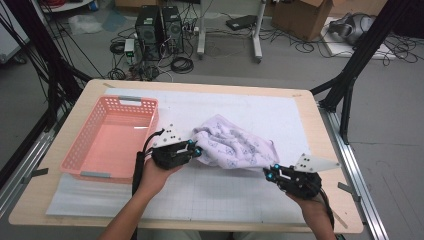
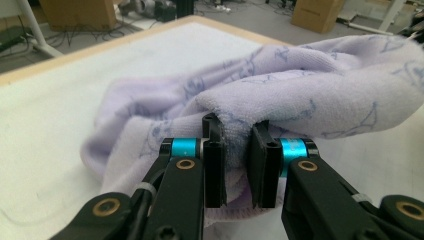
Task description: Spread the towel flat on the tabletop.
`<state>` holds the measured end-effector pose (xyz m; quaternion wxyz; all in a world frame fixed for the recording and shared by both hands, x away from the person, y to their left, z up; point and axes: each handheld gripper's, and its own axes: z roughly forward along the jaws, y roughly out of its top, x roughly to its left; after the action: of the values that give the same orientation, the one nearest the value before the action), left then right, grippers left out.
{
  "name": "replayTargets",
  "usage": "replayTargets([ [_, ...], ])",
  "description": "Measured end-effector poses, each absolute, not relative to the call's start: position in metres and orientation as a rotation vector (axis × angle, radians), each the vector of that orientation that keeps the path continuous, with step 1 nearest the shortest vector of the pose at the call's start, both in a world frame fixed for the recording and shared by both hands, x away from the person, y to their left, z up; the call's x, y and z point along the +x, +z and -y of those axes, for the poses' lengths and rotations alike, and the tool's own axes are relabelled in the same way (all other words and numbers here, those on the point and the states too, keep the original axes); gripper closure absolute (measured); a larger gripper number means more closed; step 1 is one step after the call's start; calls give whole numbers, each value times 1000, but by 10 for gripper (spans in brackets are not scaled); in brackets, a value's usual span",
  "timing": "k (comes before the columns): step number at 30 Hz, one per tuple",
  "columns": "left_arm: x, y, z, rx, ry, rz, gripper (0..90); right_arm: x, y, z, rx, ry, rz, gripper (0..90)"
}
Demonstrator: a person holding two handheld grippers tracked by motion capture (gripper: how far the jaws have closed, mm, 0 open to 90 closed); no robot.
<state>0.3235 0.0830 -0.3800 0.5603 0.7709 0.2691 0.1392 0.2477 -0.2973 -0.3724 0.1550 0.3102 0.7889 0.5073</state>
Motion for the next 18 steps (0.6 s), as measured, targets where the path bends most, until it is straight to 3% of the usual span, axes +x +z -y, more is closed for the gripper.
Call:
replayTargets([
  [5, 347, -384, -73, 1814, 399, -712, 788, 278, -360, 297, 991, 1446, -2170, 820],
  [14, 386, -411, -65, 1773, 425, -927, 776, 348, -377, 282, 1143, 1307, -2099, 817],
  [16, 390, -416, -65, 1755, 408, -964, 711, 360, -382, 280, 1170, 1268, -2089, 818],
  [18, 390, -417, -64, 1735, 379, -964, 574, 371, -386, 280, 1183, 1217, -2066, 818],
])
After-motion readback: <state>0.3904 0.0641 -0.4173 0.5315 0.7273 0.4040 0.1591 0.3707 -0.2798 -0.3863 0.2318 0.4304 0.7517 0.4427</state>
